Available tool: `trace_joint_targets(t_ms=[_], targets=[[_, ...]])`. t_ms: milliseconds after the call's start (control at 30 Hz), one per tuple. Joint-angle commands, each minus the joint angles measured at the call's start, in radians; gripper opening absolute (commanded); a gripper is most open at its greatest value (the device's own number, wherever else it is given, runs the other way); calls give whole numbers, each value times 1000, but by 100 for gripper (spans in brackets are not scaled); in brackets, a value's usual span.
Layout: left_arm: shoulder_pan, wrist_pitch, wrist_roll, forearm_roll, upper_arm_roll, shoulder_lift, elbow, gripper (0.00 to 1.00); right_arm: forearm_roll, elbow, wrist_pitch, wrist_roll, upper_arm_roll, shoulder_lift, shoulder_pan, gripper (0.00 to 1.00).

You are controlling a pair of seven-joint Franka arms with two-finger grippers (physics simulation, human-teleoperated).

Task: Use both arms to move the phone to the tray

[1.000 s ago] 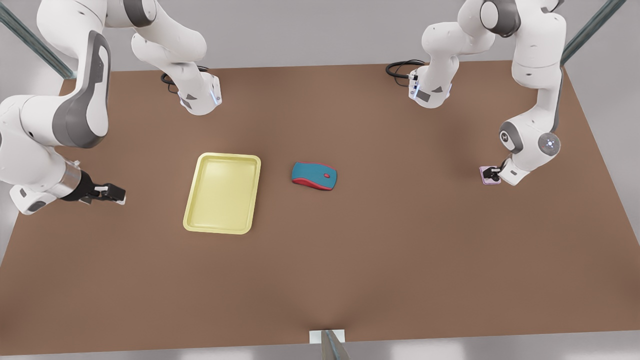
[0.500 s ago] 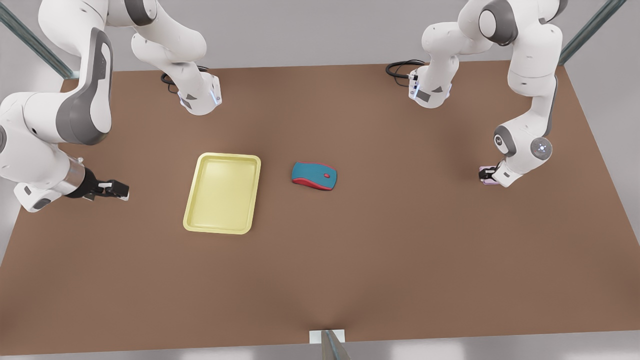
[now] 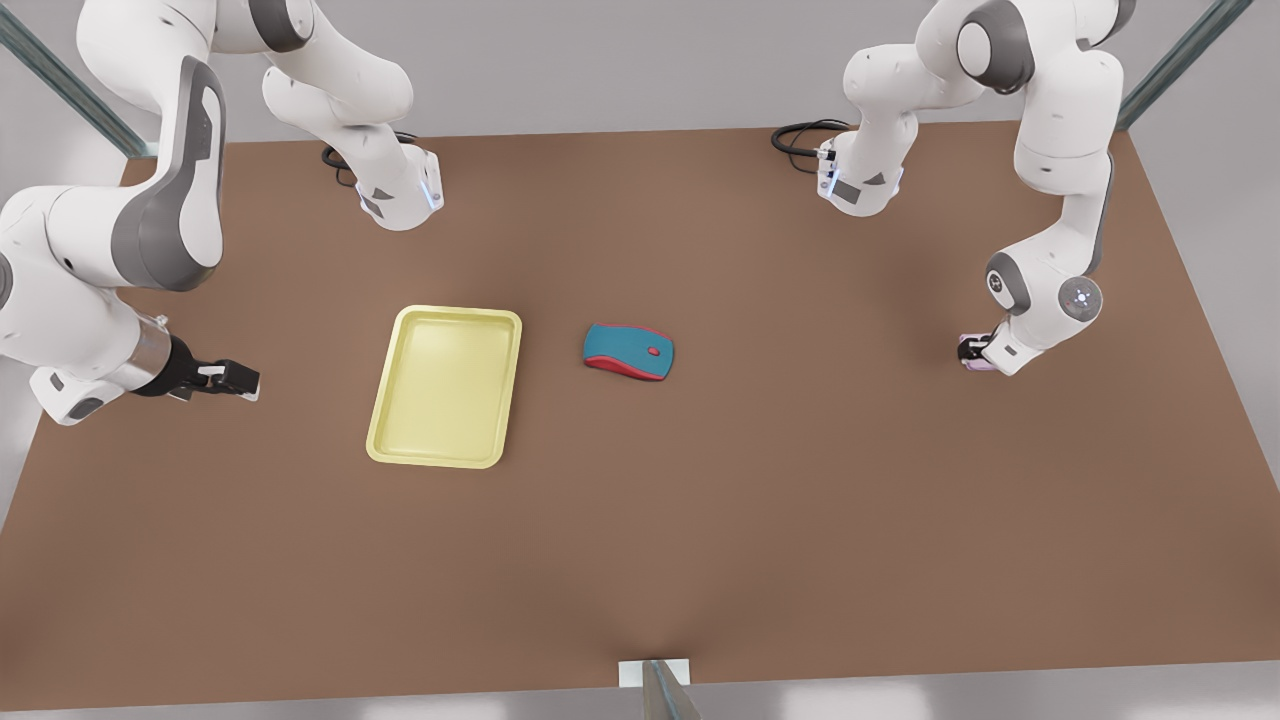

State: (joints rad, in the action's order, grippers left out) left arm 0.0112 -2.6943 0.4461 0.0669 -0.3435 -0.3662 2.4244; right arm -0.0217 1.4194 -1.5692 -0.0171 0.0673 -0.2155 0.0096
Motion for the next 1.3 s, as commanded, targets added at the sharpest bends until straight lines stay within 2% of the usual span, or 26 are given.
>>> trace_joint_targets(t_ms=[0,267,500,600,667,700,733,867,1000,1267], targets=[[1,10,13,4,3,3,-2,77,-1,0,0,-3,0,1,0,100],[69,132,-49,8,37,24,-94,78,5,0,-6,2,0,-8,1,100],[375,439,-383,7,34,18,-284,78,8,1,-8,2,0,-8,3,100],[555,651,-613,20,37,-71,-514,78,8,6,-26,0,0,-24,3,100],[674,791,-785,135,37,-209,-746,78,11,1,-25,-4,0,-22,3,100],[713,841,-914,192,37,-309,-906,78,11,1,-23,-3,0,-22,3,100],[731,861,-975,234,43,-367,-999,78,13,3,-23,0,-1,-22,7,100],[731,875,-1219,249,198,-536,-1308,78,13,3,-23,-4,-1,-22,10,100],[733,835,-1216,248,241,-685,-1558,78,16,7,-22,-7,0,-24,1,100],[800,639,-1222,244,251,-787,-1604,78,16,29,-23,-4,-1,-21,10,100]])
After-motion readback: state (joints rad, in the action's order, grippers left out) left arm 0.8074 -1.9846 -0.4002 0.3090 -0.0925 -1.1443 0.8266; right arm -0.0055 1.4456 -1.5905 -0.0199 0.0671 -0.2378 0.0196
